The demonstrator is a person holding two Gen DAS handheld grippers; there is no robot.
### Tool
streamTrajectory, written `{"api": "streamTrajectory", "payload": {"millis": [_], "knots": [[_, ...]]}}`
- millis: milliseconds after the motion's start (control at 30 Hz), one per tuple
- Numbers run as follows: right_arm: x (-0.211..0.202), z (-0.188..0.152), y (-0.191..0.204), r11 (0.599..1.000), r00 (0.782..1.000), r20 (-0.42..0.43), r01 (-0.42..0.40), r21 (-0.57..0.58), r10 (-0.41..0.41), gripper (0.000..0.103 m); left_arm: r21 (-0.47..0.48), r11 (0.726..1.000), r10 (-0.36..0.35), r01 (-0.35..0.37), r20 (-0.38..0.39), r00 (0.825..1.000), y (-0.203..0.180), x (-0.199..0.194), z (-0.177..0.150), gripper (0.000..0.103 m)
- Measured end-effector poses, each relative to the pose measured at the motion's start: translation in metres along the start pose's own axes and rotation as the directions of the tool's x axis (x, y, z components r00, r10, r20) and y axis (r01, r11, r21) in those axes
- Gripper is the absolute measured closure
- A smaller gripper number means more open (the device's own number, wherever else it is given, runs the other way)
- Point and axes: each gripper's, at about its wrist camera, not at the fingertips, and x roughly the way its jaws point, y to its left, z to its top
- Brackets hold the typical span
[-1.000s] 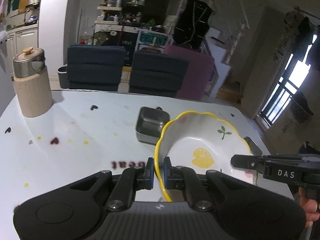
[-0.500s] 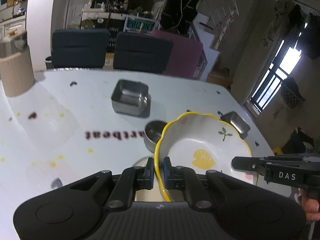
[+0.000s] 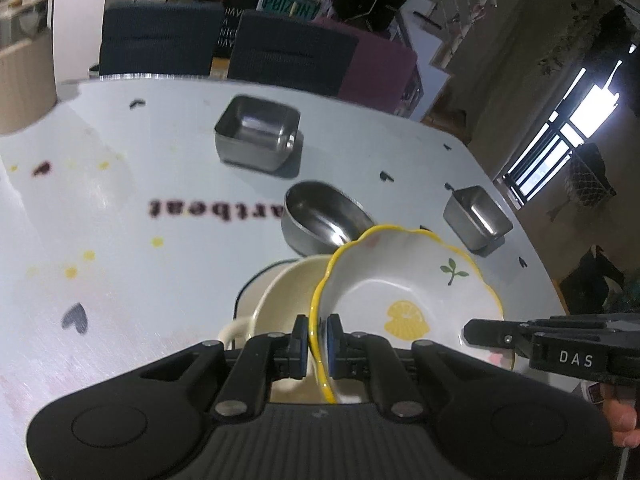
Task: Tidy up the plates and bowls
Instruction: 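Lower the floral bowl into the cream bowl with both grippers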
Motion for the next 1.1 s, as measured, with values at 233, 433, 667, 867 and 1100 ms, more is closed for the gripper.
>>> {"api": "streamTrajectory", "payload": {"millis": [233,433,667,867,1100], "knots": [[0.015,0.000,-0.006,0.999,0.998,-0.056,0.029,0.019,-0.028,0.094,-0.009,1.000,0.006,-0.007,-0.044,0.999,0.003,0.018,-0.002,0.093],[0.025,0.001,-0.002,0.999,0.995,-0.090,0.051,-0.014,-0.052,0.094,-0.023,1.000,0.011,-0.013,-0.085,0.996,0.009,0.030,-0.003,0.091],[0.034,0.001,0.004,0.996,0.991,-0.109,0.074,-0.053,-0.079,0.094,-0.006,0.999,0.032,-0.033,-0.106,0.994,0.009,0.039,-0.006,0.089],[0.040,0.003,0.007,0.993,0.987,-0.124,0.096,-0.074,-0.105,0.094,0.043,0.998,0.059,-0.054,-0.141,0.988,0.006,0.047,-0.010,0.089],[0.044,0.003,0.008,0.991,0.984,-0.136,0.108,-0.084,-0.119,0.096,0.077,0.995,0.071,-0.060,-0.156,0.985,0.005,0.050,-0.014,0.089]]}}
